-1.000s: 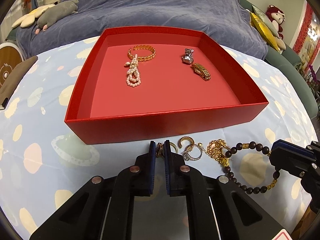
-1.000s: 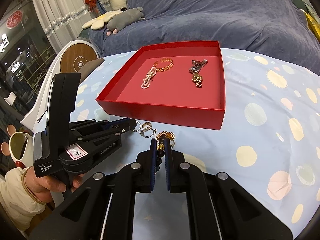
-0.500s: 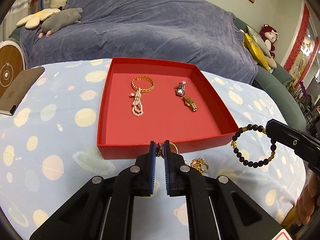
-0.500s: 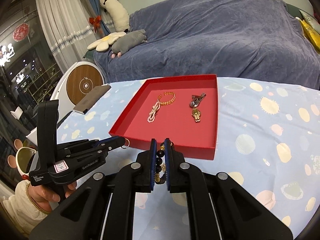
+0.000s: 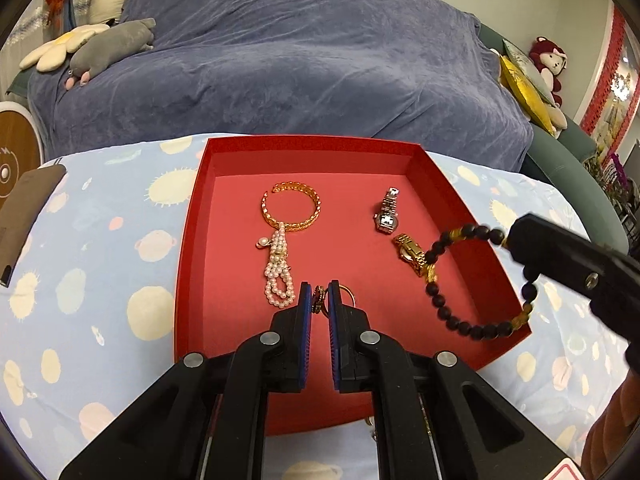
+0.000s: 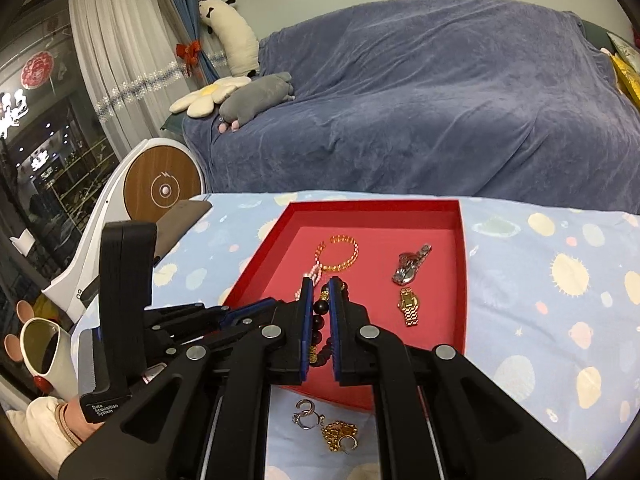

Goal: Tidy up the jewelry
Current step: 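Lower the ring and beaded bracelet into the red box and open both tools, then move both open tools toward the remaining rings and gold earrings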

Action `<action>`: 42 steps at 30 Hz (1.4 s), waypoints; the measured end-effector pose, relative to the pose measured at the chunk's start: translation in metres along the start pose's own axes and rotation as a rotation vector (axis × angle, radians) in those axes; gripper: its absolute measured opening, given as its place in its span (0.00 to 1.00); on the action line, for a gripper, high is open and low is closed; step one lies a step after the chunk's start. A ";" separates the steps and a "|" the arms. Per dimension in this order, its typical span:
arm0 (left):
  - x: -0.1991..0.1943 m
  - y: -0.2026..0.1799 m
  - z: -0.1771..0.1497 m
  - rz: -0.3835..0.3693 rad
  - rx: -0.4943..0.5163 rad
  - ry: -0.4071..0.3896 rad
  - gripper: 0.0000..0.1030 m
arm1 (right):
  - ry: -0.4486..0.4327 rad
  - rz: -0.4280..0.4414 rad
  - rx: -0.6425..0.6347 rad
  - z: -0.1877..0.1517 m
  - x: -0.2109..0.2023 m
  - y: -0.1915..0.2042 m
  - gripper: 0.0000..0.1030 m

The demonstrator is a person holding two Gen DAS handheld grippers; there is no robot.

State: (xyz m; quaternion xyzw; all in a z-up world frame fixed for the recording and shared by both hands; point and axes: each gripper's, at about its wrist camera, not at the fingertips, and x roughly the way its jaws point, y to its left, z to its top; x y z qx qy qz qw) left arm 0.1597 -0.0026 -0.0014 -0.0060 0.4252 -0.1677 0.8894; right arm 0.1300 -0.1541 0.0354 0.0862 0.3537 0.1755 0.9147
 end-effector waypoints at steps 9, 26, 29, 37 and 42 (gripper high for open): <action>0.018 0.017 -0.009 0.029 -0.027 0.046 0.07 | 0.104 -0.062 0.079 -0.021 0.038 -0.034 0.08; -0.050 0.018 -0.028 0.066 -0.083 -0.037 0.44 | 0.066 -0.109 0.034 -0.051 -0.031 -0.020 0.27; -0.060 0.016 -0.035 0.086 -0.078 -0.044 0.44 | 0.088 -0.088 0.027 -0.064 -0.031 -0.010 0.27; -0.068 0.015 -0.068 0.055 -0.125 -0.011 0.44 | 0.169 -0.088 0.019 -0.105 -0.019 0.006 0.27; -0.065 0.010 -0.077 0.071 -0.083 0.005 0.44 | 0.183 -0.093 0.004 -0.110 -0.007 0.011 0.27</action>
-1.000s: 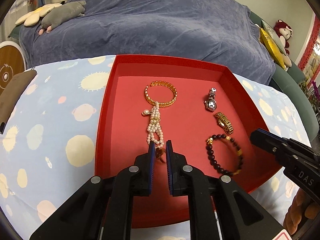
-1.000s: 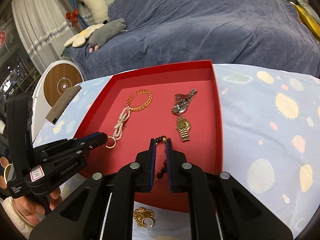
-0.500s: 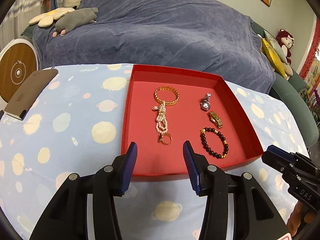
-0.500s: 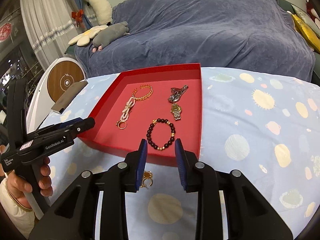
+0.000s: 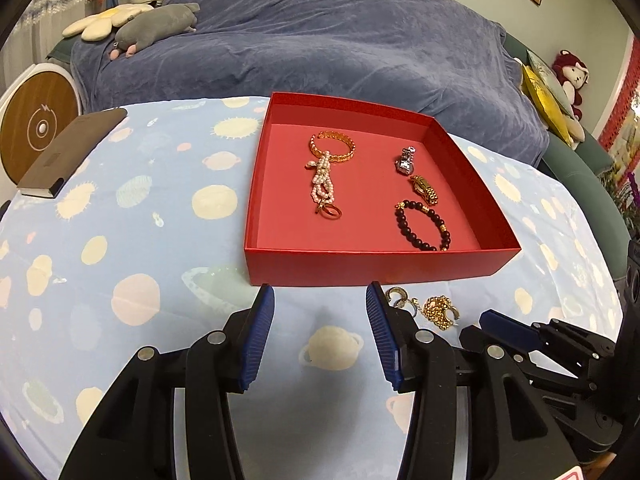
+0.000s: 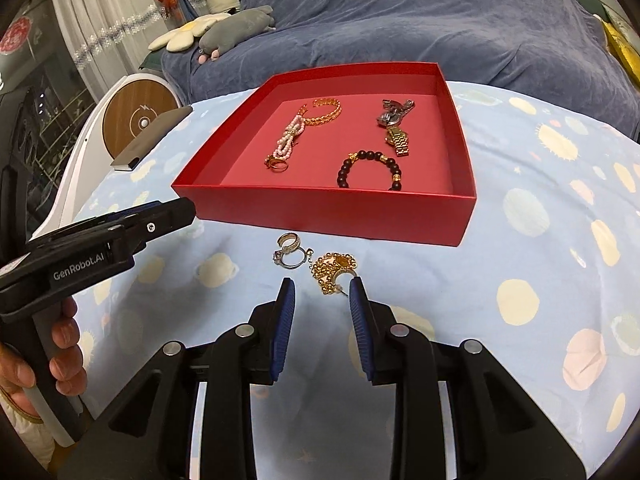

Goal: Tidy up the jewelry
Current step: 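Move both open tools toward the remaining rings and gold earrings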

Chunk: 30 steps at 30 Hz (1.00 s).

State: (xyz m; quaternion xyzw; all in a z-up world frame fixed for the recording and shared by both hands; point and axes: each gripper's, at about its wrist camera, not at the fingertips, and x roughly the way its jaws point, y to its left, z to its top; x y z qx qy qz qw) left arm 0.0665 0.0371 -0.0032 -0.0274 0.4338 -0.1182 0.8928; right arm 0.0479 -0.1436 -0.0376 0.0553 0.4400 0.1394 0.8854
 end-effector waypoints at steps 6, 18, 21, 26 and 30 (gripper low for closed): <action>0.005 0.000 -0.003 -0.015 0.011 0.012 0.44 | 0.015 -0.025 0.003 0.000 0.012 -0.002 0.27; 0.011 -0.003 -0.005 -0.026 0.024 0.027 0.44 | 0.026 -0.041 -0.001 0.005 0.024 -0.003 0.25; 0.013 -0.004 -0.004 -0.025 0.025 0.030 0.44 | 0.033 -0.053 -0.007 0.004 0.026 -0.002 0.22; 0.013 -0.003 -0.004 -0.024 0.023 0.033 0.44 | 0.036 -0.058 -0.004 0.004 0.026 -0.003 0.21; 0.014 -0.004 -0.005 -0.022 0.024 0.035 0.44 | 0.035 -0.064 -0.009 0.005 0.027 -0.002 0.21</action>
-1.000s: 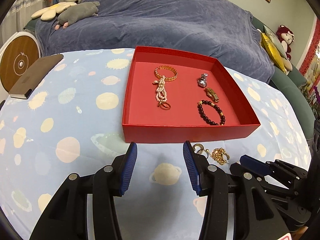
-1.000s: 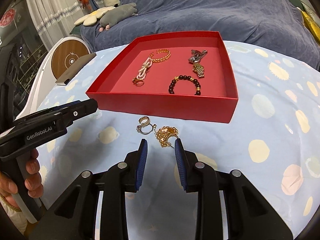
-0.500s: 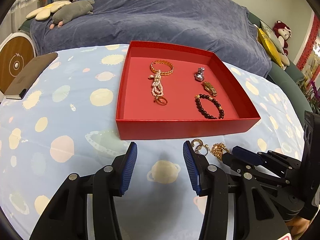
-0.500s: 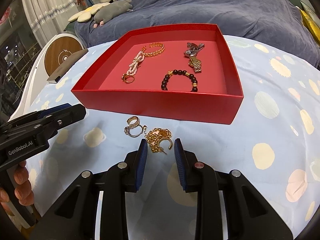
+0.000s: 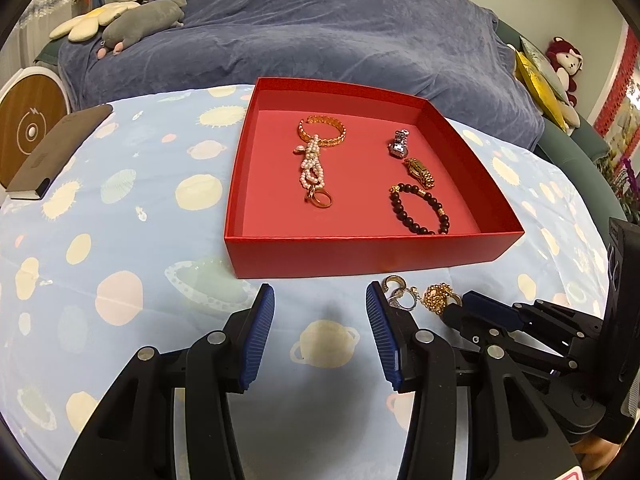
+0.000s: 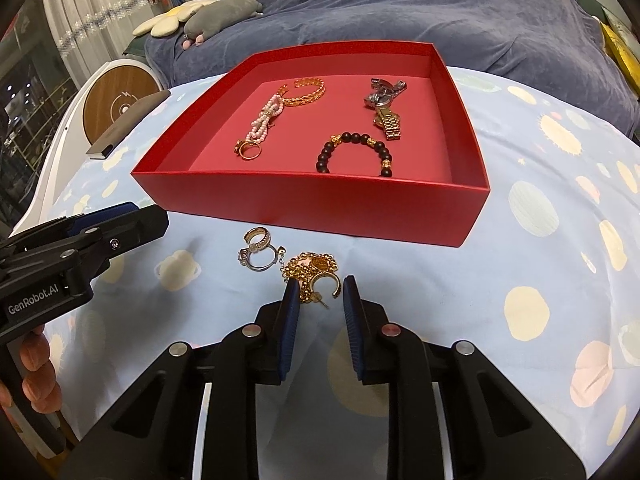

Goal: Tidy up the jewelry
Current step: 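Move both open tools toward the remaining rings and gold earrings, then position the left tool over a gold hoop earring while the right tool approaches another hoop earring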

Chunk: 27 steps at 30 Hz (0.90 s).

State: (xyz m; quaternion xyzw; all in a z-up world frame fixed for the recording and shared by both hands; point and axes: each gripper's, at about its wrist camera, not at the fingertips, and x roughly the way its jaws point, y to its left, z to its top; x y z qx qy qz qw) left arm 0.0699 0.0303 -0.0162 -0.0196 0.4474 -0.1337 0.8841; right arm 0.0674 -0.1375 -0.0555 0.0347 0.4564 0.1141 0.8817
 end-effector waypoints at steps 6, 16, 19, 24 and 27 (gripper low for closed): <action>0.001 0.000 0.000 0.003 0.000 0.002 0.44 | 0.000 -0.007 -0.013 0.000 -0.001 0.002 0.16; 0.001 0.000 0.000 0.003 -0.002 0.003 0.44 | 0.006 -0.007 -0.009 -0.001 -0.005 0.000 0.06; 0.003 0.001 0.000 0.004 -0.007 0.007 0.44 | 0.007 -0.011 -0.002 0.000 -0.007 -0.002 0.06; 0.004 0.002 0.000 0.005 -0.014 0.013 0.44 | 0.004 -0.015 0.023 0.001 -0.010 -0.009 0.06; 0.004 0.002 0.000 0.005 -0.012 0.012 0.44 | -0.002 0.009 0.029 0.001 -0.011 -0.008 0.07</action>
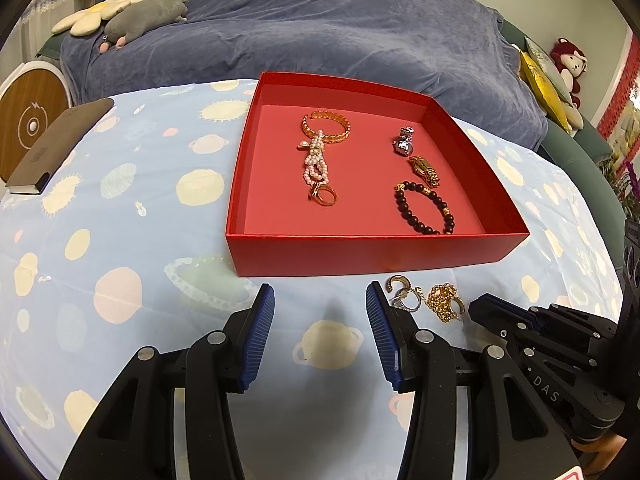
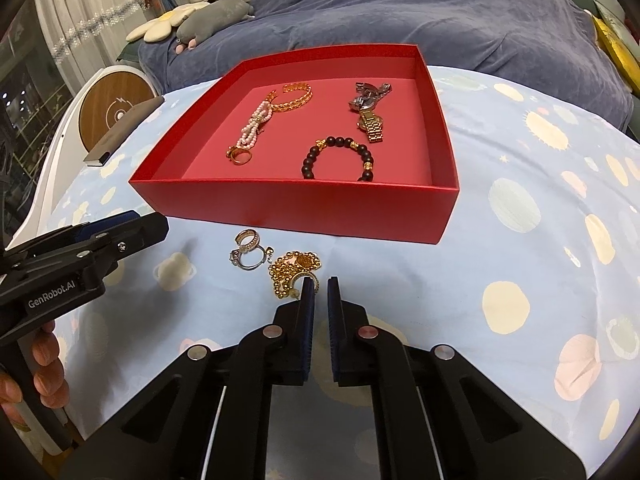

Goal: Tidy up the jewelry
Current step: 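Position the left tool over a gold hoop earring while the right tool approaches another hoop earring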

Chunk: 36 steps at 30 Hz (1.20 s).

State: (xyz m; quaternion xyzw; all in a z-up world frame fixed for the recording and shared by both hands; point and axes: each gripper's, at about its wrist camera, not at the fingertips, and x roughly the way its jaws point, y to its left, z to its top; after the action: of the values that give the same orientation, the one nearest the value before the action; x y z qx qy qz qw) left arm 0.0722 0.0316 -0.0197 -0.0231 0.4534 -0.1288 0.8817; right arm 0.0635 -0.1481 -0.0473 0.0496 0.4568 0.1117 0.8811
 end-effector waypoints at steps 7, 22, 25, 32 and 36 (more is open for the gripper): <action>0.002 -0.001 0.000 -0.002 0.006 0.006 0.44 | 0.008 -0.013 -0.038 -0.001 0.008 0.009 0.09; 0.000 -0.001 0.001 0.000 -0.002 0.006 0.49 | 0.006 -0.047 -0.080 0.000 0.014 0.015 0.22; 0.001 -0.003 0.001 -0.003 -0.004 0.008 0.50 | 0.012 -0.053 -0.067 -0.002 0.012 0.011 0.19; 0.009 -0.014 -0.002 -0.012 0.033 0.029 0.51 | 0.014 -0.036 -0.022 -0.003 0.001 0.001 0.19; 0.014 -0.024 -0.006 -0.022 0.064 0.039 0.51 | -0.005 -0.021 -0.015 -0.001 -0.011 -0.001 0.19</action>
State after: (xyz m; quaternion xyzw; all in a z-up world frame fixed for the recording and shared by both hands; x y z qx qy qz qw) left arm 0.0699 0.0058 -0.0302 0.0027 0.4658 -0.1533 0.8715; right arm 0.0570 -0.1519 -0.0397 0.0386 0.4542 0.1056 0.8838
